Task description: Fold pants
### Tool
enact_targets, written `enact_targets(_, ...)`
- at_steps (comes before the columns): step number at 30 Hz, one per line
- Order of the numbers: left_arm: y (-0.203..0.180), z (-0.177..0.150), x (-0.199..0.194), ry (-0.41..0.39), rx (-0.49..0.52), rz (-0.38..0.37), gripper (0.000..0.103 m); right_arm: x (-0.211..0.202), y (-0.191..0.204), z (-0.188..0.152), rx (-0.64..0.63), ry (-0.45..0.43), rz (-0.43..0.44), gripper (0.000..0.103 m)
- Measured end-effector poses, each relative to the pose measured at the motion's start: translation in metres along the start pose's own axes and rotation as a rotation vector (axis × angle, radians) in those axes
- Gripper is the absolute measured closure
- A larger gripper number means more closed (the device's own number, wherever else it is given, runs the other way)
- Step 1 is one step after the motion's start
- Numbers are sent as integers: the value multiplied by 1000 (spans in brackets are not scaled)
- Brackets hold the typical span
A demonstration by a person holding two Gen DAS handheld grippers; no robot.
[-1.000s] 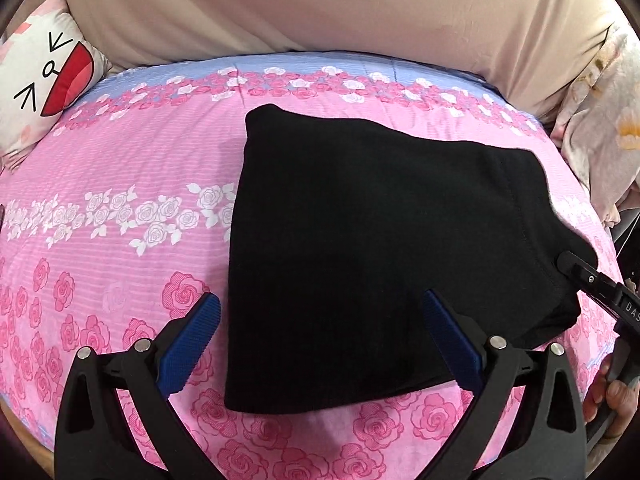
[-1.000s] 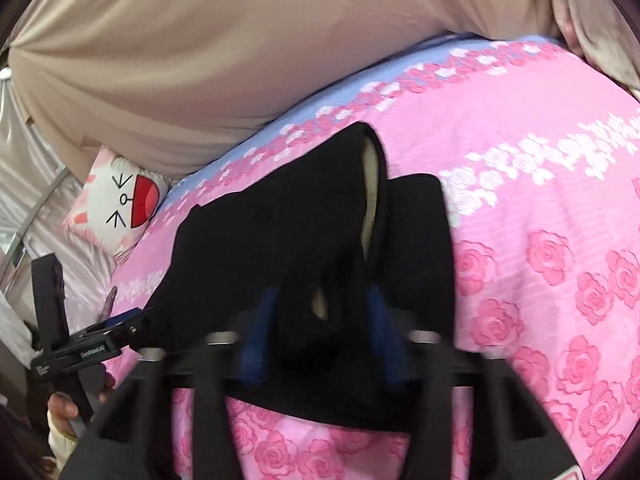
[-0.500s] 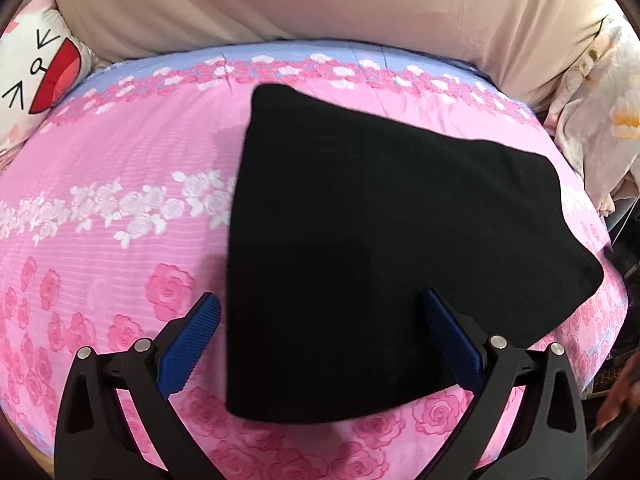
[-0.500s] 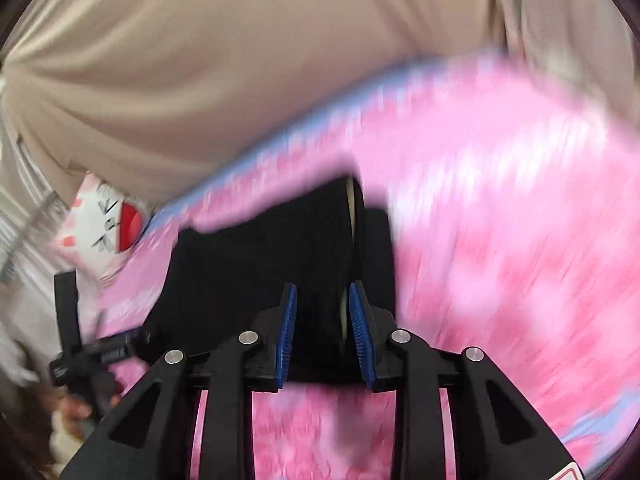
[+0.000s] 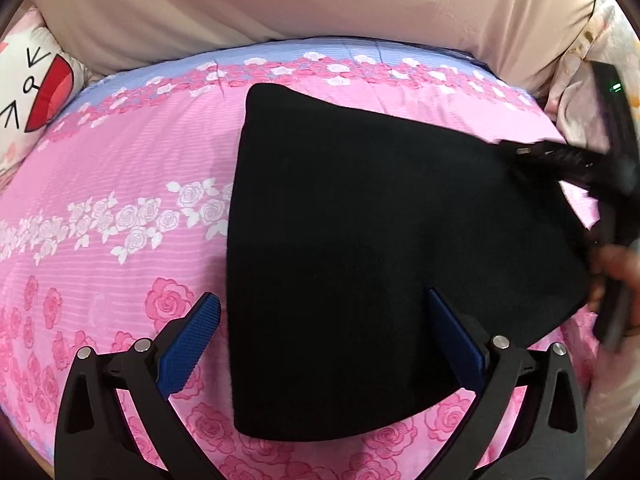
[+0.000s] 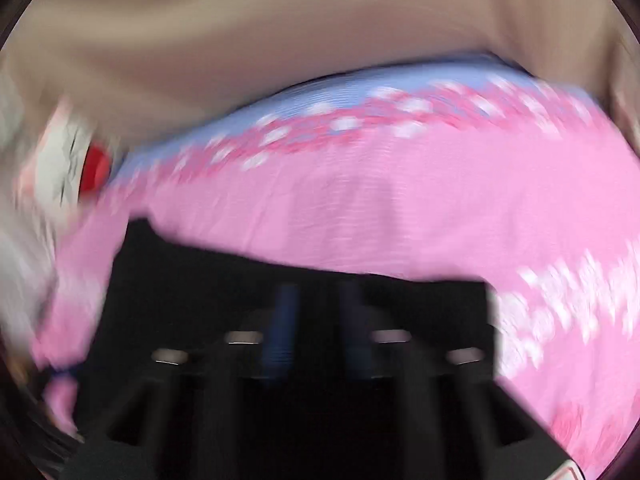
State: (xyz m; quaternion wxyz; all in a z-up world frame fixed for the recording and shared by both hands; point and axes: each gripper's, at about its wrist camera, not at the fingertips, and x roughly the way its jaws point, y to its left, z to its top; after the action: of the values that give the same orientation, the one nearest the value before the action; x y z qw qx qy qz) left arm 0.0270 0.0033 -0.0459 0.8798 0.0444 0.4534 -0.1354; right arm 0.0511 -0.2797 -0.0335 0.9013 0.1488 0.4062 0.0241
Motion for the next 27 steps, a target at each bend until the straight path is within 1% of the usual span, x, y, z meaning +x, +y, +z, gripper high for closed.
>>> enact_targets(1,-1,0,0,-5,8,6,5,-17,7,-3,-6,-42,8,86)
enact_targets(2,-2,0,-1,-12,17,17,5,-28,14,-7,-26,-65,27,77)
enact_targets(3,-3,0,-1,-18,22,21,5,-38,21,-14,-52,-81,51,61)
enact_targets(4,-4,0,-1,-20,27,23,5,-44,26,-22,-81,-88,45,54)
enact_targets(5,-5,0,-1,-21,32,28,5,-44,26,-31,-102,-76,12,45)
enact_targets(6,-6,0,-1,-24,35,32,5,-33,21,-41,-121,-34,-61,45)
enact_targets(7,-6,1,-1,-25,37,34,5,-26,14,-44,-123,-7,-119,46)
enact_targets(8,-7,1,-1,-26,37,37,5,-23,8,-50,-118,-8,-135,48)
enact_targets(9,-9,1,-1,-26,36,37,5,-26,8,-51,-106,-26,-120,48)
enact_targets(11,-11,0,-1,-26,38,56,5,-45,8,-54,-74,-59,-112,46)
enact_targets(13,-13,0,-3,-29,41,78,5,-58,7,-59,-73,-81,-88,45)
enact_targets(15,-15,0,-3,-29,41,92,5,-59,6,-63,-88,-68,-96,45)
enact_targets(16,-16,0,-4,-29,42,100,5,-56,3,-68,-96,-56,-114,45)
enact_targets(17,-17,0,-4,-28,42,111,5,-51,-2,-71,-95,-39,-136,43)
enact_targets(18,-18,0,-4,-28,43,120,5,-45,-10,-77,-77,-12,-140,41)
enact_targets(20,-20,0,-5,-28,48,138,5,-49,-22,-84,-5,-26,-74,40)
enact_targets(21,-21,-1,-5,-29,50,145,5,-52,-26,-86,19,-24,-56,39)
enact_targets(24,-23,-2,-6,-26,48,162,5,-59,-30,-92,31,-25,-50,36)
enact_targets(27,-21,-3,-7,-15,35,162,5,-63,-33,-101,38,-17,-27,36)
